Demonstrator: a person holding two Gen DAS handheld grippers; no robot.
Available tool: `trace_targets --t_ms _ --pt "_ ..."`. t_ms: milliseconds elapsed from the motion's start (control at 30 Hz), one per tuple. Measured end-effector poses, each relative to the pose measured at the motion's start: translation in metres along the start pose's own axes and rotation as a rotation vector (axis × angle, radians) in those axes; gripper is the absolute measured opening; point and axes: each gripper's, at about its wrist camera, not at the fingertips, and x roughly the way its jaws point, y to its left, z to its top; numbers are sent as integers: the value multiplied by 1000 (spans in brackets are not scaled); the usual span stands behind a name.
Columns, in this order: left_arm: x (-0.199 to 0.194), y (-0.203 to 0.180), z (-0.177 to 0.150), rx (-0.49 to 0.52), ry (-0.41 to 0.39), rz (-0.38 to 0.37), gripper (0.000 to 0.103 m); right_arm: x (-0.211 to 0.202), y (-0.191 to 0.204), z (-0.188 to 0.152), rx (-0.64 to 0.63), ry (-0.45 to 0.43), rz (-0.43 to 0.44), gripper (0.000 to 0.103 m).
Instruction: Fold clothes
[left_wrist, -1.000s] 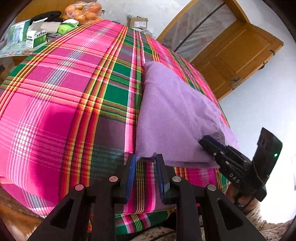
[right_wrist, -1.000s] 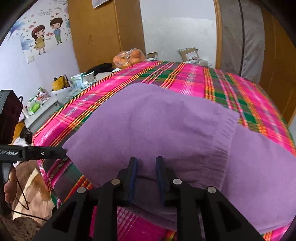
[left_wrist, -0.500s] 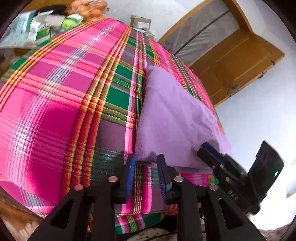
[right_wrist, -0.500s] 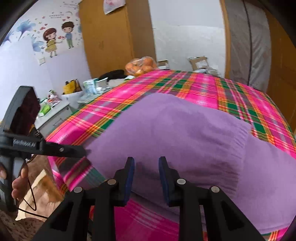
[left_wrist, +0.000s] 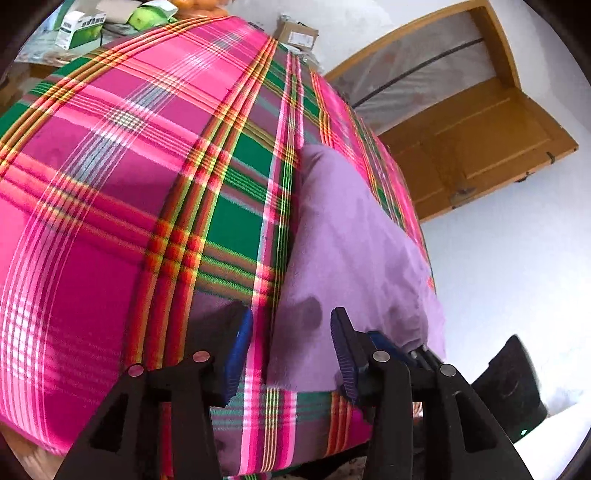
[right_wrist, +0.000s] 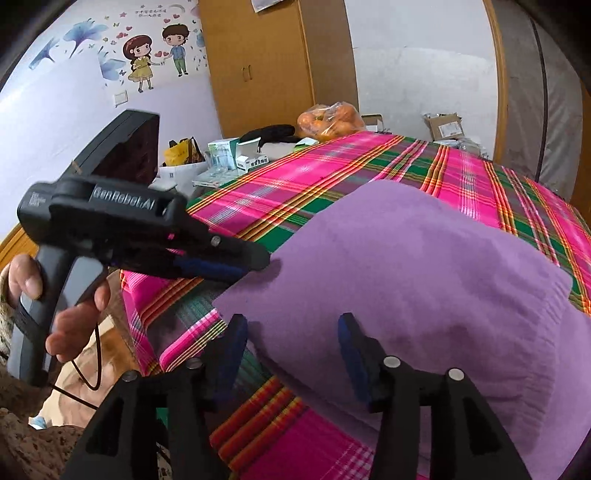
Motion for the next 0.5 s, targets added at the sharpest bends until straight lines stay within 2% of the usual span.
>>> trace_targets --t_ms 167,233,367,500 --pt "15 -3 5 -25 103 -90 46 3 5 2 -30 -3 -1 56" --pt "17 -9 5 -15 106 -84 46 2 9 3 -57 -14 0 56" --pt "17 -22 8 -17 114 -146 46 1 21 1 -120 -37 -35 57" --pt "16 -32 13 -19 119 -194 46 4 30 0 -169 -63 -113 57"
